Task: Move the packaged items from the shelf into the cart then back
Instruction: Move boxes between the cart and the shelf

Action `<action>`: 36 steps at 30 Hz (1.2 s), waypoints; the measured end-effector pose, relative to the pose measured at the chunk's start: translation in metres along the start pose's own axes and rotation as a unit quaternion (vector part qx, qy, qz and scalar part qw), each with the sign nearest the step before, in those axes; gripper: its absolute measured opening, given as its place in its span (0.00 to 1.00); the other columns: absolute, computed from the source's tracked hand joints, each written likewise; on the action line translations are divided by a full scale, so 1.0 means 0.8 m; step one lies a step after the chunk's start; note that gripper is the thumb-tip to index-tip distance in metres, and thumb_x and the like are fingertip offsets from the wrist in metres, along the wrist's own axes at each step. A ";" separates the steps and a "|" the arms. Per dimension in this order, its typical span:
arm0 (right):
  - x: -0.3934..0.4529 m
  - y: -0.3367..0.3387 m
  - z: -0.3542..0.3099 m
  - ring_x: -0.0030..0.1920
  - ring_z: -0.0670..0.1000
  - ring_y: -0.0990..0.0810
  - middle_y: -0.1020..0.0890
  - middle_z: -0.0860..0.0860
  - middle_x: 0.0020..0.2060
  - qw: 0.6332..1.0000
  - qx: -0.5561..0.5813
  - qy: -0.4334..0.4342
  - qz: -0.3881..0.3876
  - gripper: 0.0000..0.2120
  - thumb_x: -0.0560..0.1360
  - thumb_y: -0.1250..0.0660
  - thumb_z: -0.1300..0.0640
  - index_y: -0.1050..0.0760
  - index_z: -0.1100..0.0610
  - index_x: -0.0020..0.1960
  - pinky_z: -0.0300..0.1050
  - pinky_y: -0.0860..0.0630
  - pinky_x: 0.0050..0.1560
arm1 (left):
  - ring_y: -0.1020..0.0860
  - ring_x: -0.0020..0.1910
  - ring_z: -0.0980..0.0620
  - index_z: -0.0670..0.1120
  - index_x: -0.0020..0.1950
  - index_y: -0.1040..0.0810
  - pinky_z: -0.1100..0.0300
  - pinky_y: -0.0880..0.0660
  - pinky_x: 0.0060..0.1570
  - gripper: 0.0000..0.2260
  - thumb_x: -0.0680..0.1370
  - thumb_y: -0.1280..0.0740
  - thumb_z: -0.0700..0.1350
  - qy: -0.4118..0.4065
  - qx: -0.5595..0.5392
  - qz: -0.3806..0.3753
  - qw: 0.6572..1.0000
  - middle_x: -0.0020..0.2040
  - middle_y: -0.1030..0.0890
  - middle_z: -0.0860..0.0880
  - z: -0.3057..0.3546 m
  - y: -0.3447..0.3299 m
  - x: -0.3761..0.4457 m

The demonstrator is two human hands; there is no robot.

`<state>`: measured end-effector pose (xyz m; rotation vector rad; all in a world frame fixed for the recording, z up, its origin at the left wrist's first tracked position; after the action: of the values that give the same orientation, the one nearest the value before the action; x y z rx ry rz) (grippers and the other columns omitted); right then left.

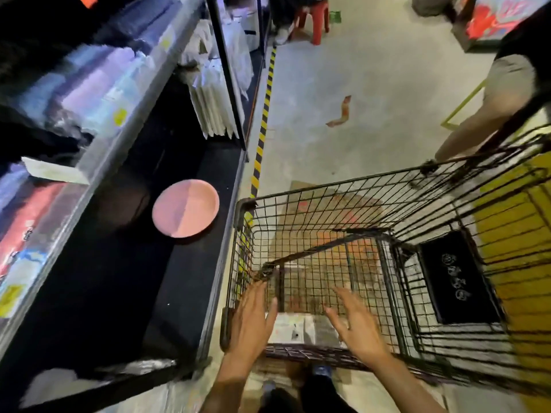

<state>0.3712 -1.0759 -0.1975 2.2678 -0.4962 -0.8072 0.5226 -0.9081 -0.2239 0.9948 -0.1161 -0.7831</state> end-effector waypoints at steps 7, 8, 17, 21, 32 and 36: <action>0.065 -0.038 0.054 0.75 0.54 0.41 0.38 0.53 0.75 0.986 0.009 -0.148 -0.070 0.30 0.78 0.41 0.42 0.41 0.53 0.76 0.47 0.42 0.72 | 0.37 0.72 0.45 0.42 0.76 0.44 0.53 0.36 0.69 0.25 0.82 0.47 0.53 0.148 0.029 -0.139 0.979 0.76 0.41 0.42 -0.013 -0.058 0.068; 0.072 -0.045 0.062 0.74 0.54 0.40 0.37 0.54 0.74 0.982 0.015 -0.171 -0.081 0.30 0.78 0.40 0.43 0.41 0.54 0.75 0.47 0.41 0.72 | 0.35 0.72 0.43 0.42 0.75 0.41 0.50 0.34 0.68 0.26 0.81 0.42 0.53 0.141 0.040 -0.145 0.979 0.75 0.40 0.39 -0.017 -0.066 0.075; 0.112 -0.109 0.115 0.44 0.52 0.21 0.19 0.55 0.48 0.937 0.056 -0.331 -0.100 0.24 0.75 0.31 0.51 0.30 0.65 0.63 0.38 0.27 0.42 | 0.28 0.63 0.39 0.35 0.70 0.35 0.50 0.27 0.60 0.25 0.76 0.35 0.44 0.345 -0.056 -0.183 0.919 0.67 0.30 0.37 -0.068 -0.137 0.085; 0.115 -0.130 0.128 0.61 0.58 0.25 0.24 0.60 0.61 0.924 -0.013 -0.354 -0.144 0.25 0.77 0.37 0.43 0.24 0.64 0.60 0.44 0.31 0.60 | 0.25 0.59 0.40 0.38 0.70 0.38 0.52 0.26 0.59 0.26 0.76 0.34 0.45 0.389 -0.062 -0.205 0.896 0.62 0.26 0.39 -0.070 -0.145 0.079; 0.121 -0.178 0.189 0.31 0.48 0.27 0.27 0.51 0.27 0.904 0.037 -0.404 -0.132 0.28 0.69 0.32 0.33 0.33 0.55 0.27 0.42 0.34 0.36 | 0.25 0.59 0.42 0.40 0.72 0.44 0.56 0.31 0.46 0.35 0.73 0.26 0.42 0.472 -0.064 -0.190 0.859 0.62 0.25 0.42 -0.064 -0.157 0.089; 0.120 -0.175 0.205 0.51 0.54 0.21 0.18 0.51 0.42 0.884 0.028 -0.449 -0.130 0.37 0.61 0.37 0.23 0.20 0.56 0.47 0.43 0.26 0.51 | 0.28 0.63 0.42 0.39 0.68 0.35 0.54 0.27 0.57 0.35 0.67 0.22 0.45 0.448 -0.042 -0.181 0.874 0.65 0.28 0.41 -0.071 -0.154 0.092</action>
<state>0.3501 -1.1053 -0.4304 1.9104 -0.6175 -2.0212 0.5340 -0.9520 -0.3717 1.2253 0.9261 -0.5827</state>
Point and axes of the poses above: each hand's wrist, its own x-axis towards the middle knuckle, its own y-axis out of the back of the hand, z = x × y, the point moved 1 cm from there along x, towards the middle knuckle
